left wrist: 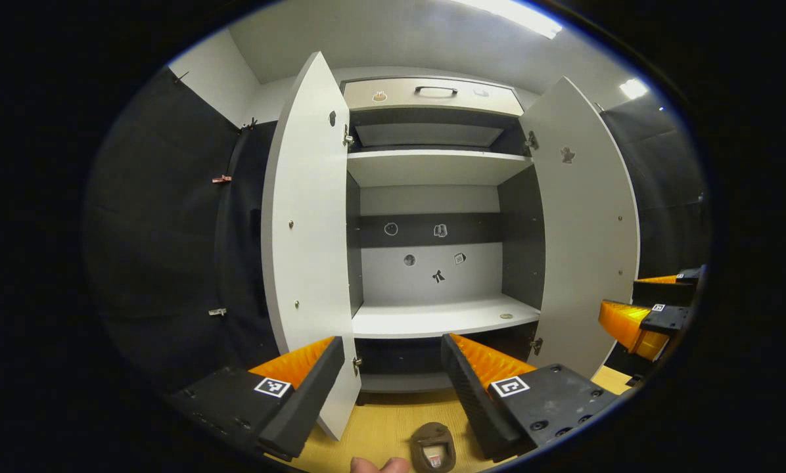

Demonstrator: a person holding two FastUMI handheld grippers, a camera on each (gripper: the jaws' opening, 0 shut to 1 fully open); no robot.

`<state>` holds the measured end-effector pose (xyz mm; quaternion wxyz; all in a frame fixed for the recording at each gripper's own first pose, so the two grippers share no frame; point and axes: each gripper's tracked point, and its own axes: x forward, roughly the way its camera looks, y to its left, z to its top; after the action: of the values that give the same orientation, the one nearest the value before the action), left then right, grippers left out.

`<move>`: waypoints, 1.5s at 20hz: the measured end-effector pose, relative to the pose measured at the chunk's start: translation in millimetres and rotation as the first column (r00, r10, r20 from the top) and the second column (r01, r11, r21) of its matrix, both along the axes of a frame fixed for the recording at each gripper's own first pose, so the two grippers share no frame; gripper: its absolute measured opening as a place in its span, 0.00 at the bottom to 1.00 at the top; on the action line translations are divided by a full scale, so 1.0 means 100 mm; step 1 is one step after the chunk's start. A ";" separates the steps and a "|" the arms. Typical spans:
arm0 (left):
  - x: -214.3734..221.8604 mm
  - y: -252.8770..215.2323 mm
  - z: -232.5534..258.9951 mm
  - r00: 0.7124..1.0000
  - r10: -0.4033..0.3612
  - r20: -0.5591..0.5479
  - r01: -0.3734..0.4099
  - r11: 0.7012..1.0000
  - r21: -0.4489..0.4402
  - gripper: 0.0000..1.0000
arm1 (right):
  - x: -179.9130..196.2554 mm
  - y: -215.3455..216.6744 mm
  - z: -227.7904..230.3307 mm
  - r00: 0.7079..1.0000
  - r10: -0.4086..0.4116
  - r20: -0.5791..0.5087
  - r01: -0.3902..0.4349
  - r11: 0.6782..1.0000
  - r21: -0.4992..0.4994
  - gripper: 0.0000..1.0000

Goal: Grab one shoe with the right hand and put it into the shoe cabinet, grab the other shoe with the left hand and put it into the shoe cabinet; then close the right door with the right hand and the left door with the left hand.

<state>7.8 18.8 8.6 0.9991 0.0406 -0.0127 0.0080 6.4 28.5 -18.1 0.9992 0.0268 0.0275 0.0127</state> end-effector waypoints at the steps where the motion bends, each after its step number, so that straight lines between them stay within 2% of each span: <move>1: -0.01 0.01 0.00 1.000 0.000 0.004 0.000 1.000 0.001 0.95 | 0.00 0.03 -0.09 1.000 0.006 -0.021 -0.006 1.000 -0.001 0.98; 4: -0.02 0.09 -0.01 1.000 0.008 0.024 -0.008 1.000 -0.003 0.95 | 0.00 0.20 -0.48 0.993 0.046 -0.106 -0.046 0.999 -0.001 0.98; 6: -0.02 0.14 -0.04 0.999 0.021 0.031 -0.021 1.000 -0.009 0.95 | -0.03 0.35 -0.86 0.979 0.083 -0.188 -0.082 0.997 0.016 0.98; 9: -0.01 0.22 -0.13 0.999 0.044 0.021 -0.044 0.999 -0.014 0.95 | -0.09 0.59 -1.47 0.941 0.138 -0.309 -0.131 0.990 0.045 0.98; 13: -0.03 0.36 -0.34 0.996 0.085 -0.001 -0.085 0.996 0.012 0.95 | -0.13 0.85 -2.33 0.872 0.195 -0.449 -0.180 0.981 0.076 0.99; 17: -0.05 0.40 -0.59 0.994 0.100 -0.041 -0.100 0.995 0.019 0.95 | -0.06 1.01 -3.01 0.813 0.203 -0.546 -0.169 0.979 0.113 0.99; 21: -0.07 0.42 -0.77 0.992 0.100 -0.071 -0.099 0.995 0.018 0.95 | 0.04 1.08 -3.51 0.758 0.192 -0.623 -0.112 0.980 0.166 0.98; 23: -0.08 0.46 -0.83 0.991 0.104 -0.082 -0.103 0.994 0.021 0.95 | 0.12 1.10 -3.74 0.740 0.178 -0.649 -0.085 0.981 0.171 0.95; 24: -0.09 0.47 -0.88 0.990 0.106 -0.088 -0.105 0.994 0.017 0.95 | 0.15 1.13 -3.86 0.730 0.173 -0.661 -0.076 0.982 0.173 0.87; 27: -0.09 0.51 -0.99 0.987 0.108 -0.119 -0.108 0.994 0.004 0.95 | 0.38 1.22 -4.06 0.733 0.154 -0.662 -0.058 0.985 0.165 0.82; 28: -0.09 0.53 -1.04 0.986 0.111 -0.128 -0.111 0.994 0.004 0.95 | 0.44 1.23 -4.13 0.735 0.138 -0.664 -0.047 0.987 0.153 0.73; 29: -0.08 0.54 -1.07 0.984 0.112 -0.138 -0.112 0.994 0.006 0.95 | 0.54 1.23 -4.21 0.735 0.116 -0.668 -0.026 0.989 0.143 0.70; 30: -0.08 0.55 -1.11 0.983 0.115 -0.145 -0.115 0.993 0.009 0.95 | 0.60 1.19 -4.22 0.739 0.083 -0.669 0.005 0.992 0.128 0.61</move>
<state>-0.6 74.1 -102.6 0.9952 0.0421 0.0626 0.0628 66.2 147.5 -440.5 0.9178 0.0898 0.3860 0.0247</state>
